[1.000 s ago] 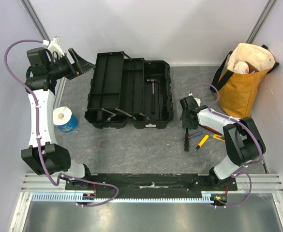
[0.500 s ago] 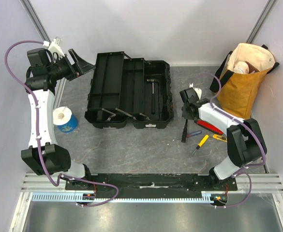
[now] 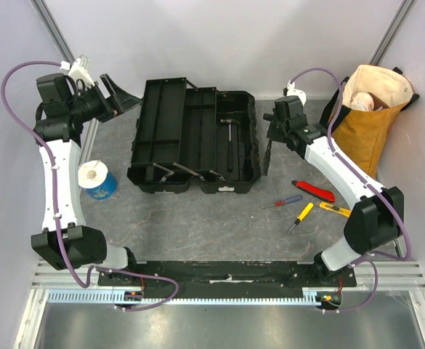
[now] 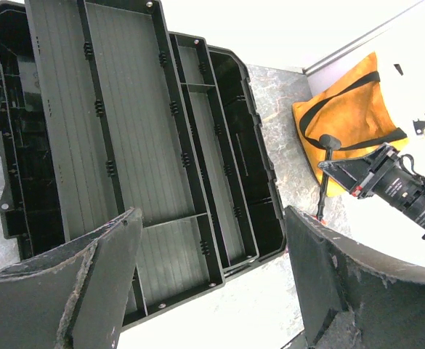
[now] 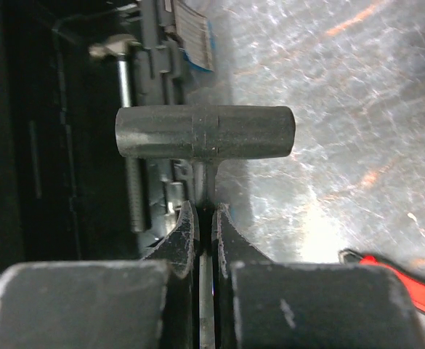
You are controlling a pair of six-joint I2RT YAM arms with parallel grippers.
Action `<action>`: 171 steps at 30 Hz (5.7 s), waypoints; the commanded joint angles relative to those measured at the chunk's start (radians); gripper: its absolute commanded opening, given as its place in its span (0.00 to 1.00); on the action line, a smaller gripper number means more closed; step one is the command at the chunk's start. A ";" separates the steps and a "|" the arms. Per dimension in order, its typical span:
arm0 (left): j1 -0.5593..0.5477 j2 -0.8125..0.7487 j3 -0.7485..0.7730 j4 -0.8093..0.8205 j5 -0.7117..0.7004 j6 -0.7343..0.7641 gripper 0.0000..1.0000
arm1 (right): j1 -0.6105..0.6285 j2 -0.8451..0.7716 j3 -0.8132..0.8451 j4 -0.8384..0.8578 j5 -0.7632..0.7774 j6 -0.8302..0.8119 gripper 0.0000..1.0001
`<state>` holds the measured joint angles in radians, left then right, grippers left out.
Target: Pack the tool kit
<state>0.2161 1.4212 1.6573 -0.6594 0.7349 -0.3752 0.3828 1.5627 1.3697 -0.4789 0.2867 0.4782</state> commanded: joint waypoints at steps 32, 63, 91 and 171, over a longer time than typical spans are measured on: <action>-0.004 -0.093 -0.031 -0.016 0.008 -0.033 0.83 | 0.226 0.617 0.362 0.164 -0.179 0.177 0.00; -0.147 -0.025 0.062 0.018 0.084 0.059 0.84 | 0.024 0.156 0.191 -0.044 0.029 0.253 0.36; -0.462 0.078 0.095 0.004 0.140 0.265 0.86 | -0.300 0.022 -0.494 -0.233 -0.225 0.543 0.55; -0.547 0.082 0.157 -0.051 -0.707 0.048 0.77 | 0.228 0.455 0.588 0.123 -0.192 0.057 0.49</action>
<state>-0.3412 1.4872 1.7596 -0.7464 -0.0250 -0.3218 0.6327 2.1536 1.9572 -0.3027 -0.0040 0.5522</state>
